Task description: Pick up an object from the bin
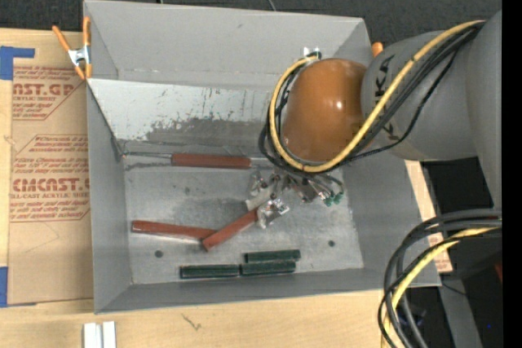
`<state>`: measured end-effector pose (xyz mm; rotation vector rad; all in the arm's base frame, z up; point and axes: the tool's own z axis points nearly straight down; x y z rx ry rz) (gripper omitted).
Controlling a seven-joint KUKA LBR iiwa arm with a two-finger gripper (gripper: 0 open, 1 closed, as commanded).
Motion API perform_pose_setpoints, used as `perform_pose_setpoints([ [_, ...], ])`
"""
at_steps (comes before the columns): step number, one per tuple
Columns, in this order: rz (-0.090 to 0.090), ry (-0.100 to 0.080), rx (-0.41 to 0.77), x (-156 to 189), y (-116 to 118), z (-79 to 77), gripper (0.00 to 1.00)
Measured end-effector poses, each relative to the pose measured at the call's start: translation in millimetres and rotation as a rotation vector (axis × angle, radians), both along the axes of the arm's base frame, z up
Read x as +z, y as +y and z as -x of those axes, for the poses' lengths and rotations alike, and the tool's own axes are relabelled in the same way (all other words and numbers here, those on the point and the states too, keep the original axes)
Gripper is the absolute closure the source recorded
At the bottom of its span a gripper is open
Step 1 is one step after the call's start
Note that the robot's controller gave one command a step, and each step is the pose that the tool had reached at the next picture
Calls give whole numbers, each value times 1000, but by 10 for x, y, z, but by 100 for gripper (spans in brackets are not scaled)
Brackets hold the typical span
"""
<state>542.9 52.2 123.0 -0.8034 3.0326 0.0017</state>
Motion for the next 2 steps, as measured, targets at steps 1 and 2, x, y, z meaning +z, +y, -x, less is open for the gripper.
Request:
perform_pose_setpoints([
  [1,2,10,9,445,11,22,100],
  [2,1,-2,29,762,45,-94,100],
])
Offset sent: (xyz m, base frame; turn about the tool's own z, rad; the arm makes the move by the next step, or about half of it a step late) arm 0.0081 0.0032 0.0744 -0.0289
